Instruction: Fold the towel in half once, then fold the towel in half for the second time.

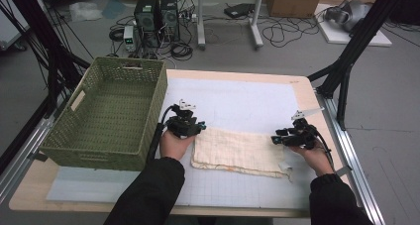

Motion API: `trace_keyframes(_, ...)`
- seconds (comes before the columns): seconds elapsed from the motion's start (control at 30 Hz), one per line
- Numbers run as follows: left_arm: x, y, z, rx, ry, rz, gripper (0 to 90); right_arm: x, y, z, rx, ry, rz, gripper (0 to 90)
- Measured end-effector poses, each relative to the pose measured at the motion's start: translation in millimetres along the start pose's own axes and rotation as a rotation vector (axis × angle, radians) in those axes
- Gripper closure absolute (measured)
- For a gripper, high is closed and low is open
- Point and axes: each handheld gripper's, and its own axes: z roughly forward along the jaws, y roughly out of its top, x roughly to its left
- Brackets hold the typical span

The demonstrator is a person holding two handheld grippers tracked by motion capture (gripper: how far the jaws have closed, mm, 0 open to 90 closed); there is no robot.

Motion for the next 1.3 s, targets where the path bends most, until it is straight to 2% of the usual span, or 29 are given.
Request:
trace_keyframes(0.07, 0.2, -1.2, -1.9, -0.011, 0.013, 0.008, 60.2, 0.2, -0.1, -1.5, -0.003, 0.001, 0.005, 52.4)
trace_keyframes(0.13, 0.4, -3.6, -2.2, -0.017, 0.007, -0.003, 60.5, -0.3, -0.1, -2.0, -0.004, -0.002, 0.000, 52.4)
trace_keyframes(0.2, 0.6, -5.9, -0.9, -0.003, 0.013, 0.011, 60.5, 0.6, 0.4, -2.7, -0.006, -0.001, 0.004, 52.3)
trace_keyframes(0.3, 2.3, -8.3, 3.2, 0.010, 0.020, 0.000, 60.4, 2.3, 2.0, -3.5, -0.008, 0.004, -0.006, 52.3)
trace_keyframes(0.4, 5.2, -9.3, 5.8, 0.024, 0.025, -0.009, 59.6, 0.1, 0.9, -3.9, -0.003, -0.001, 0.005, 52.2)
trace_keyframes(0.53, 6.1, -10.0, 7.2, 0.034, 0.016, -0.008, 59.2, -3.1, -0.2, -4.5, -0.006, -0.006, 0.017, 52.7)
trace_keyframes(0.67, 4.4, -10.4, 6.3, 0.020, 0.018, -0.008, 58.6, -1.9, 4.2, -5.6, 0.001, -0.007, 0.004, 53.4)
trace_keyframes(0.87, 8.0, -12.3, 5.4, 0.029, 0.009, -0.010, 60.6, -1.0, 8.8, -9.5, -0.015, -0.012, 0.004, 52.7)
trace_keyframes(0.93, 8.9, -12.9, 6.2, 0.032, -0.002, -0.015, 61.5, -1.8, 7.9, -8.6, -0.006, -0.011, 0.014, 51.9)
trace_keyframes(1.17, 9.1, -14.4, 13.3, 0.040, 0.006, -0.026, 59.8, -6.8, 4.5, -3.6, 0.021, -0.004, 0.034, 53.4)
trace_keyframes(1.27, 10.8, -16.2, 18.8, 0.055, -0.006, -0.079, 56.4, -10.2, 2.0, 0.9, 0.053, 0.005, 0.036, 55.4)
trace_keyframes(1.3, 10.4, -16.9, 20.4, 0.065, 0.000, -0.078, 56.4, -11.7, 0.5, 2.8, 0.070, 0.004, 0.039, 56.6)
